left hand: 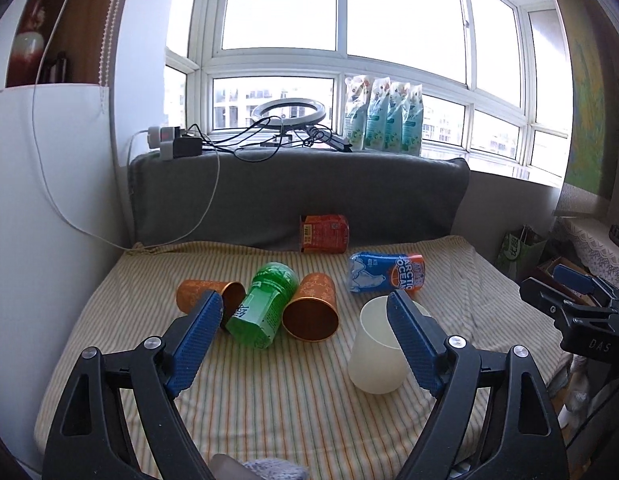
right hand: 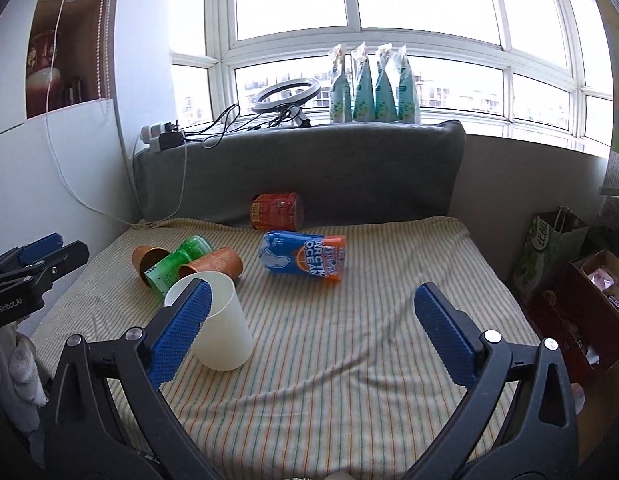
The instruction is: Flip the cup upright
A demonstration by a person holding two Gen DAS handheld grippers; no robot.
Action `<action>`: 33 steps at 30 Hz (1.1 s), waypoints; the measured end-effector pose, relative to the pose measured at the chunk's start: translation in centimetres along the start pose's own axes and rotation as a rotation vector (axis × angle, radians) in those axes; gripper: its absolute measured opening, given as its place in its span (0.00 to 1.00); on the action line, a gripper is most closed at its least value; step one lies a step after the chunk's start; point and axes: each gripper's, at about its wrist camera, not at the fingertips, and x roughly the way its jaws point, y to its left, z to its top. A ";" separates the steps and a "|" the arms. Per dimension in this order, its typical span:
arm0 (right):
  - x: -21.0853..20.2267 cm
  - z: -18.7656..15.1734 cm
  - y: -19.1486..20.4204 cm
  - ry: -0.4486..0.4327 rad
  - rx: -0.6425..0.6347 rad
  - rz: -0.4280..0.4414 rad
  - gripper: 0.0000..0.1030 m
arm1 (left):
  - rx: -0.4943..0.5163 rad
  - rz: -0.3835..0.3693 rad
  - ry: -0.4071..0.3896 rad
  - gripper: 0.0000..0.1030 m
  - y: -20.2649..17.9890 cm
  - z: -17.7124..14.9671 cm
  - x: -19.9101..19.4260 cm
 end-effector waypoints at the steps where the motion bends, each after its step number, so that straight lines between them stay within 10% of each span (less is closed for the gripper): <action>1: 0.0 0.1 -0.1 -0.003 0.000 -0.013 1.00 | 0.001 0.004 -0.002 0.83 0.0 0.0 -0.1; 33: 1.1 -0.1 0.8 0.000 -0.008 -0.027 1.00 | -0.005 0.019 -0.004 0.88 -0.1 0.0 0.1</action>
